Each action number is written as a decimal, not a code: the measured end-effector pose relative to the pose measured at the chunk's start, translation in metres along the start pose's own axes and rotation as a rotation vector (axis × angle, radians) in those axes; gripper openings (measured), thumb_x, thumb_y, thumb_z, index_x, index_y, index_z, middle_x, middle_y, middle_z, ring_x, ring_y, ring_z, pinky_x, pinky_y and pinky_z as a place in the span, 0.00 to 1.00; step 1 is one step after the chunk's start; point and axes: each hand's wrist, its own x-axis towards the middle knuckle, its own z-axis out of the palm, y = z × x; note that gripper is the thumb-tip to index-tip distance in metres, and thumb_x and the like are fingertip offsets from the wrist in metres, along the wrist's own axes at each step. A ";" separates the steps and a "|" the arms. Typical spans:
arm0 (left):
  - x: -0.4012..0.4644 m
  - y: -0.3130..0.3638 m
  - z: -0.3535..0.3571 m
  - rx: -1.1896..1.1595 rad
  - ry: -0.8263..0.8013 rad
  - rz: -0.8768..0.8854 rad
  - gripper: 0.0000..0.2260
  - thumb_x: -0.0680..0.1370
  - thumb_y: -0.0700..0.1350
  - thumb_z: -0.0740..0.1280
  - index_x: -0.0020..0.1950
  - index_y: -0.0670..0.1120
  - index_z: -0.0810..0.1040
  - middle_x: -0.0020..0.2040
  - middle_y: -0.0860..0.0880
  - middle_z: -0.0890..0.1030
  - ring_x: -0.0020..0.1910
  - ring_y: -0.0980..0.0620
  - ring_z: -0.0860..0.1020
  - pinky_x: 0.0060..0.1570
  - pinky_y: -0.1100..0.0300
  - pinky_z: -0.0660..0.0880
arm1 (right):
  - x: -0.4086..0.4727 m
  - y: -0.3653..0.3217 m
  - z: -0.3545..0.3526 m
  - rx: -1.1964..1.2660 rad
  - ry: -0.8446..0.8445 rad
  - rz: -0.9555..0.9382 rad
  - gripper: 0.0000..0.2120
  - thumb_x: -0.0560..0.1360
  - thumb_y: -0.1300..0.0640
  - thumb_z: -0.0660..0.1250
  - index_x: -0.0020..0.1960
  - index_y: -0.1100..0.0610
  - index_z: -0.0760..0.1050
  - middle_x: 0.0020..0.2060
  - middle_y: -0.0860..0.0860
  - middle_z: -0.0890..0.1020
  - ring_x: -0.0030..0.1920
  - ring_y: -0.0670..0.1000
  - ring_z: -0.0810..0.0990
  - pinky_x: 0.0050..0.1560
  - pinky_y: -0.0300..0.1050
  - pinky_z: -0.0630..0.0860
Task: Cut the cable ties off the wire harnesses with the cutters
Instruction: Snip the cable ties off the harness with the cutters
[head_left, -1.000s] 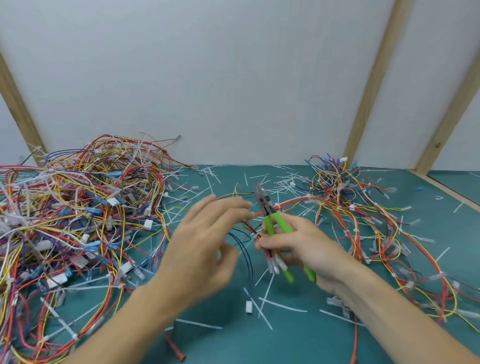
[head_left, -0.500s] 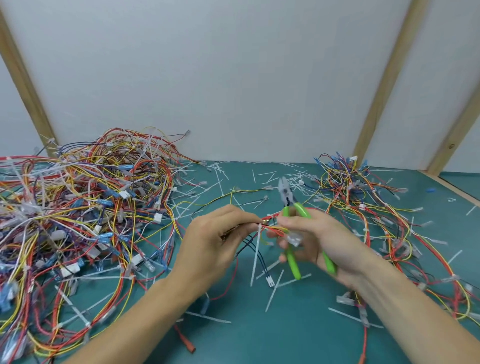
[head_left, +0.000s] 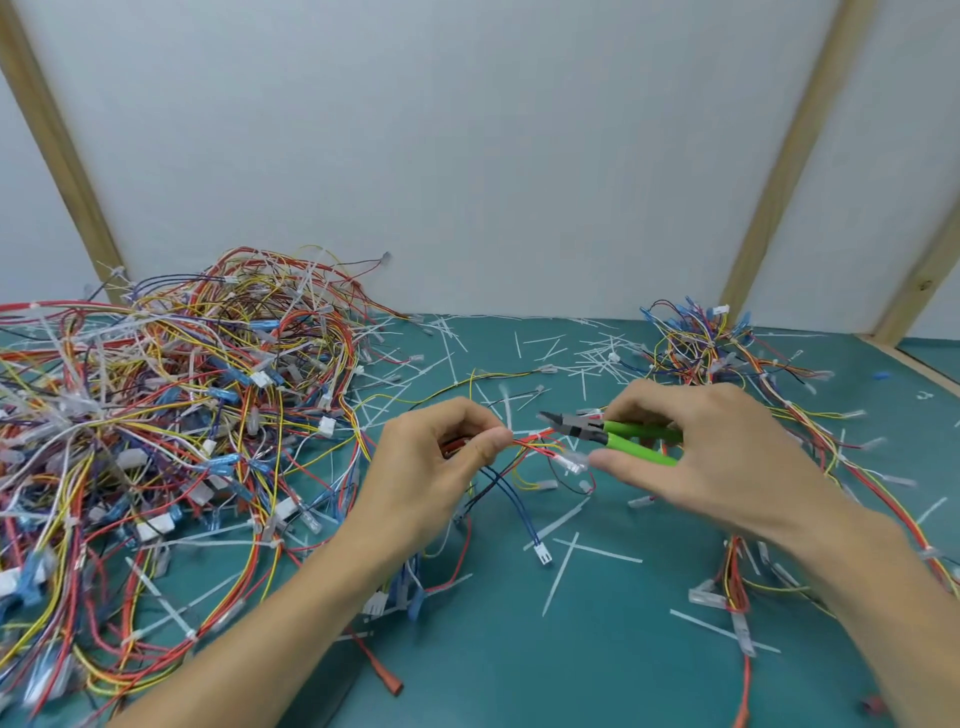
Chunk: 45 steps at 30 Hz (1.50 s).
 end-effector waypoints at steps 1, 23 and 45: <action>-0.001 0.000 0.001 -0.009 -0.010 0.004 0.04 0.79 0.40 0.71 0.45 0.46 0.82 0.32 0.58 0.79 0.29 0.63 0.74 0.32 0.73 0.68 | 0.000 -0.001 -0.001 -0.031 -0.007 -0.007 0.17 0.70 0.32 0.71 0.47 0.44 0.80 0.38 0.36 0.83 0.40 0.39 0.81 0.44 0.45 0.79; -0.005 0.010 0.003 0.046 0.001 -0.062 0.11 0.79 0.44 0.72 0.48 0.49 0.69 0.33 0.52 0.85 0.29 0.51 0.74 0.35 0.55 0.72 | -0.004 -0.017 -0.003 -0.102 -0.097 0.075 0.17 0.68 0.29 0.68 0.46 0.41 0.80 0.38 0.37 0.83 0.43 0.41 0.81 0.44 0.46 0.78; -0.005 0.009 0.002 0.243 -0.028 0.052 0.12 0.79 0.49 0.72 0.46 0.52 0.68 0.34 0.62 0.84 0.30 0.51 0.72 0.33 0.60 0.68 | -0.004 -0.021 0.000 -0.135 -0.081 0.115 0.20 0.66 0.26 0.65 0.46 0.39 0.83 0.35 0.40 0.83 0.39 0.45 0.78 0.40 0.45 0.73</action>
